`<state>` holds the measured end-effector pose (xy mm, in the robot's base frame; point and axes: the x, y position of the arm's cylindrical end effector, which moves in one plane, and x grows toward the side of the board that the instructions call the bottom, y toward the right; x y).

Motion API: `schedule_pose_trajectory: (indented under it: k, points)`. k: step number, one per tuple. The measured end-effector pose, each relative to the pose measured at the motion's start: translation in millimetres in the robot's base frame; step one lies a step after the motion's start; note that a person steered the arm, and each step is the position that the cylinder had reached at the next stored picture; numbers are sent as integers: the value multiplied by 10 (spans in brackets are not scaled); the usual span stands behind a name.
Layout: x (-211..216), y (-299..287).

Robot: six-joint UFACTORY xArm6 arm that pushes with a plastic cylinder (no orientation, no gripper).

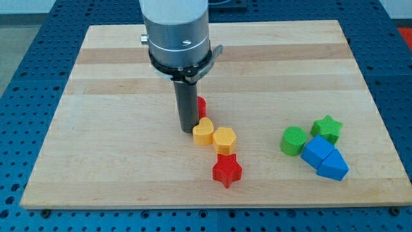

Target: Place the yellow heart above the yellow hexagon

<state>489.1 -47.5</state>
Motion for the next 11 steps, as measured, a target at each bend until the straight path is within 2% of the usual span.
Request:
schedule_pose_trajectory:
  k: [2,3,11]
  points:
    - [325,-375]
    - [406,-328]
    - [243,453]
